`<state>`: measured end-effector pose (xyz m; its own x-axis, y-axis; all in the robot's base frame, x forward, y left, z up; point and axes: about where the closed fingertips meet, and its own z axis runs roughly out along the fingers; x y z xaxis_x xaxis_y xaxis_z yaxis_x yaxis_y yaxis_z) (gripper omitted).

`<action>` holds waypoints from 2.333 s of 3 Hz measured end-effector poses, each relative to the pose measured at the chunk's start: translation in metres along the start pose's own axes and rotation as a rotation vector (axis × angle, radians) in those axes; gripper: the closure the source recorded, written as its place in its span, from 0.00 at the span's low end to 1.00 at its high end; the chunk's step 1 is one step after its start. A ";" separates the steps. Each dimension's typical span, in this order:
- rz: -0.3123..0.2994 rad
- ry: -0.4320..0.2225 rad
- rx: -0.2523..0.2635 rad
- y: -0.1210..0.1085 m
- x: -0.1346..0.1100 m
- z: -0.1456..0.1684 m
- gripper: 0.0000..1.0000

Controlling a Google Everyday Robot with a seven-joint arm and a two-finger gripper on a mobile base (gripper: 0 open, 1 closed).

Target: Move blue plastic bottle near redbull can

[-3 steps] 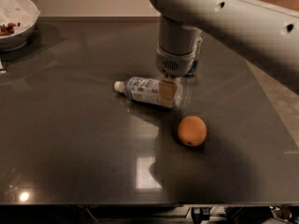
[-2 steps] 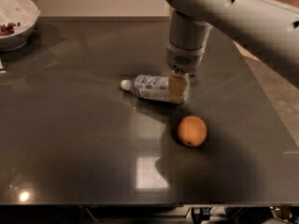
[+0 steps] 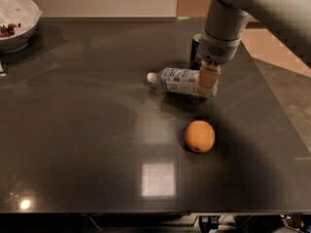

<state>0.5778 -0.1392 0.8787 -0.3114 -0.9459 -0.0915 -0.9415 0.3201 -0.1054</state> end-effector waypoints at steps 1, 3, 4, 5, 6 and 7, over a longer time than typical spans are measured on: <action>0.036 -0.005 0.011 -0.021 0.018 -0.002 1.00; 0.066 -0.029 -0.015 -0.040 0.043 0.011 0.61; 0.070 -0.063 -0.016 -0.040 0.045 0.014 0.38; 0.070 -0.067 -0.012 -0.042 0.043 0.016 0.15; 0.070 -0.071 -0.008 -0.044 0.042 0.018 0.00; 0.070 -0.071 -0.008 -0.044 0.042 0.018 0.00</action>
Offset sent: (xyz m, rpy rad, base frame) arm 0.0241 -0.0718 -0.0100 0.0229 0.0399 -0.0871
